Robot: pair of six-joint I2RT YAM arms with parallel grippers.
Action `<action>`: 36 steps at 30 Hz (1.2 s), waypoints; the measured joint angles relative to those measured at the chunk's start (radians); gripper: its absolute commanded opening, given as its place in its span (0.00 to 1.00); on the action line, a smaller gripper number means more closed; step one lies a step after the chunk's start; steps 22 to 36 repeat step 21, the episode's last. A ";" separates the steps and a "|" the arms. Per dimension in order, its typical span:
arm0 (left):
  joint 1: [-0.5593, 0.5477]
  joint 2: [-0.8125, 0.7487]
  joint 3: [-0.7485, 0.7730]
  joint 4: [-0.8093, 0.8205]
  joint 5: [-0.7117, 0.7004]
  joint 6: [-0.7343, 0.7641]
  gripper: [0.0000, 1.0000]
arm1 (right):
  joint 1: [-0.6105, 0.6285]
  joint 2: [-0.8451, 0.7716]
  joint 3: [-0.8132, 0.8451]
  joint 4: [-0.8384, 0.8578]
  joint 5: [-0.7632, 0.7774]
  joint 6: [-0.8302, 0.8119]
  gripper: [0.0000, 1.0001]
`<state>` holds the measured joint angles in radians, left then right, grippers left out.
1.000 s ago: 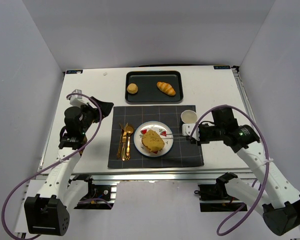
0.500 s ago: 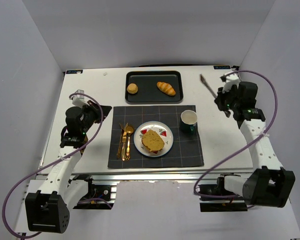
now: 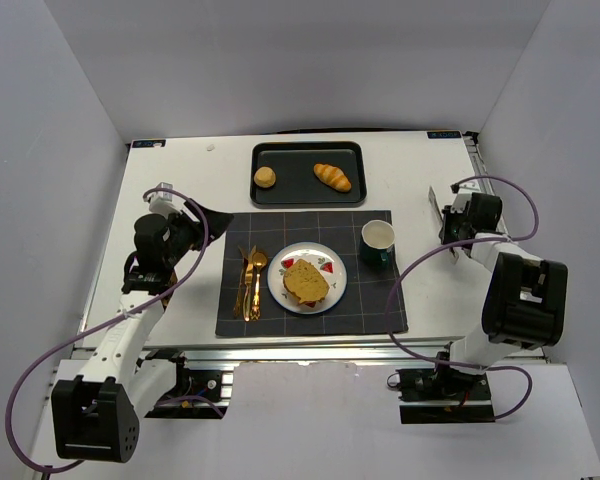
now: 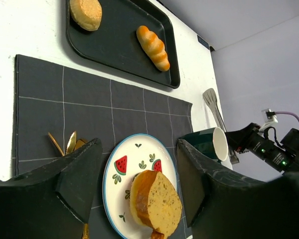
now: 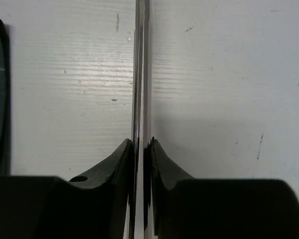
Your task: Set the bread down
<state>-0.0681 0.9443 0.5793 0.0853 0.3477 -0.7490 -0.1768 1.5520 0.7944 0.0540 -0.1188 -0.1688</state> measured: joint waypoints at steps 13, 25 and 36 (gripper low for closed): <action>0.000 0.001 0.000 -0.001 0.001 -0.003 0.33 | -0.041 -0.047 0.022 -0.163 -0.034 -0.140 0.89; 0.000 0.041 0.010 0.023 0.021 -0.010 0.41 | 0.061 -0.106 0.373 -0.280 -0.011 -0.123 0.90; 0.000 0.041 0.010 0.023 0.021 -0.010 0.41 | 0.061 -0.106 0.373 -0.280 -0.011 -0.123 0.90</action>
